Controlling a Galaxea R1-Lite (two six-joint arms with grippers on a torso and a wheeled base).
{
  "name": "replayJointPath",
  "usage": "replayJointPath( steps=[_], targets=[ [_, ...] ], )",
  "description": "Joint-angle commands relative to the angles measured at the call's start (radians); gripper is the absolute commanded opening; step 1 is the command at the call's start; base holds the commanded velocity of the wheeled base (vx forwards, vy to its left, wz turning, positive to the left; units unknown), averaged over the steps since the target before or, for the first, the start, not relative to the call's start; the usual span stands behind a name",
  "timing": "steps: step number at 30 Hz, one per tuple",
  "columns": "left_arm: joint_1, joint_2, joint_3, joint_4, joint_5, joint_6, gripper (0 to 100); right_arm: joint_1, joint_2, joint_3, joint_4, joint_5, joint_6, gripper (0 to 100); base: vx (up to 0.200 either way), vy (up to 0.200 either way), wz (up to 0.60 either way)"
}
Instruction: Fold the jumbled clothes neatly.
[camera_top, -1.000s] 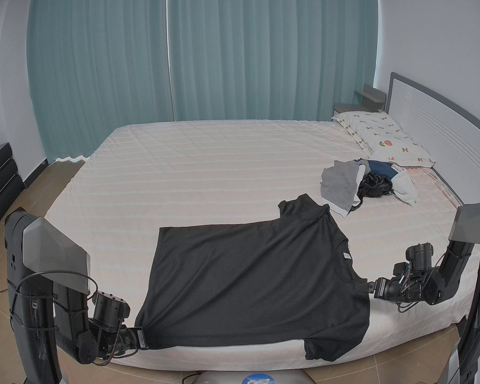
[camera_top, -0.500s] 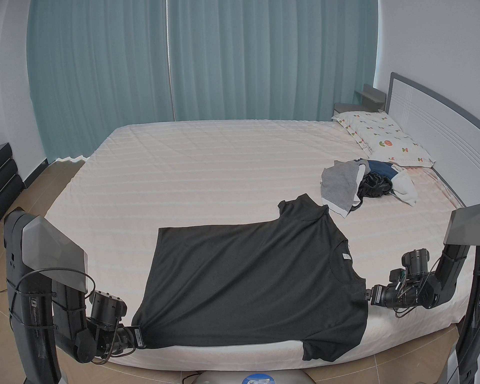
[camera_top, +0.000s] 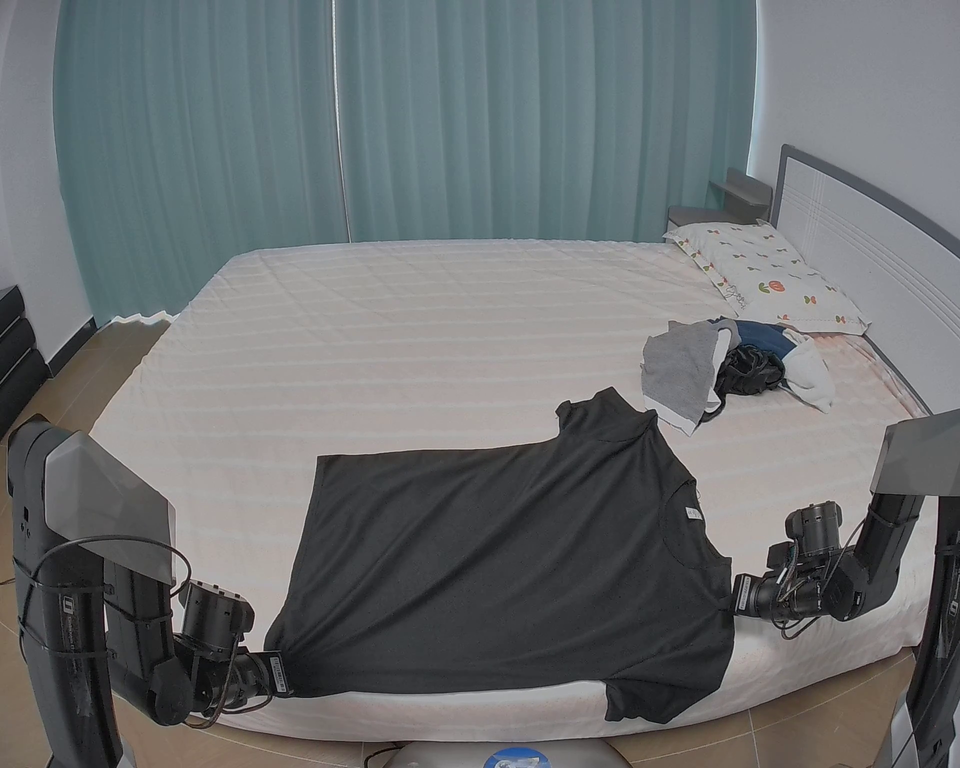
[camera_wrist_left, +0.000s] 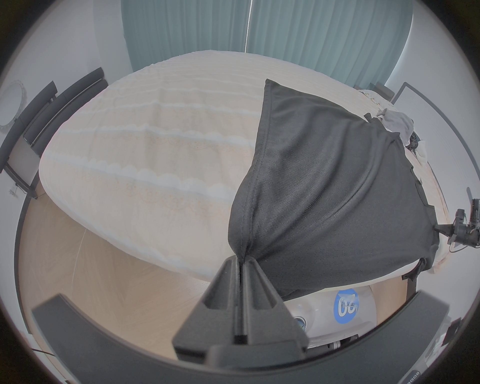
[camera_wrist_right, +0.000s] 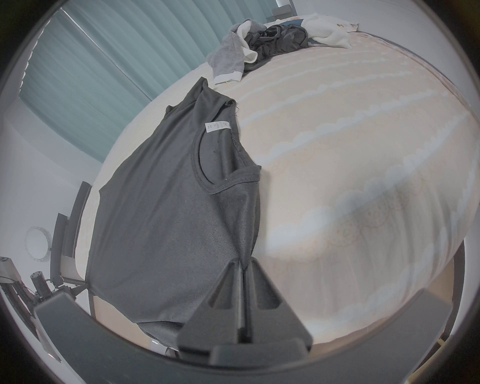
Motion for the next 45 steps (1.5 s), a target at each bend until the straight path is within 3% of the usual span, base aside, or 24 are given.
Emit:
replayJointPath(
  steps=[1,5,10,15,16,18,19,24,28,33,42,45],
  targets=[
    [0.000,0.003,-0.003,-0.002,-0.001,-0.001,0,0.001,0.002,0.008,0.002,-0.008,-0.004,0,0.000,0.000,0.00],
    [0.000,0.003,-0.003,-0.002,-0.004,-0.001,0,-0.022,-0.005,0.014,0.002,-0.063,-0.044,0,0.000,0.000,0.00],
    [0.000,0.000,0.008,-0.002,-0.048,0.001,0,-0.054,-0.018,0.030,0.011,-0.071,-0.106,0,0.000,0.000,0.00],
    [0.000,-0.002,0.009,-0.002,-0.053,0.003,0,-0.054,-0.019,0.031,0.008,-0.069,-0.110,0,0.000,0.000,0.00],
    [0.000,0.000,0.011,-0.002,-0.053,0.003,0,-0.054,-0.016,0.031,0.004,-0.069,-0.110,100,0.000,0.000,0.00],
    [0.000,0.000,0.009,-0.003,-0.056,0.001,0,-0.048,-0.012,0.030,-0.001,-0.068,-0.110,100,0.000,0.000,0.00],
    [0.000,0.000,0.008,-0.003,-0.065,-0.002,100,-0.046,-0.012,0.030,-0.002,-0.066,-0.106,100,0.000,0.000,0.00],
    [0.031,-0.035,0.020,-0.036,-0.117,-0.004,100,-0.049,-0.081,0.039,-0.001,-0.022,-0.087,100,0.000,0.000,0.00],
    [0.068,-0.134,0.055,-0.062,-0.197,0.001,100,-0.042,-0.156,0.030,0.010,0.049,-0.005,100,0.000,0.000,0.00],
    [0.088,-0.178,0.069,-0.062,-0.281,-0.010,100,-0.008,-0.186,0.037,0.010,0.049,0.019,100,0.000,0.000,0.00],
    [0.055,-0.175,0.098,-0.063,-0.389,-0.231,100,-0.003,-0.199,0.181,-0.004,0.070,0.022,100,-0.022,0.000,0.00],
    [0.054,-0.173,0.106,-0.062,-0.393,-0.249,100,-0.005,-0.202,0.200,-0.005,0.093,0.027,100,-0.200,0.000,0.00]
  ],
)
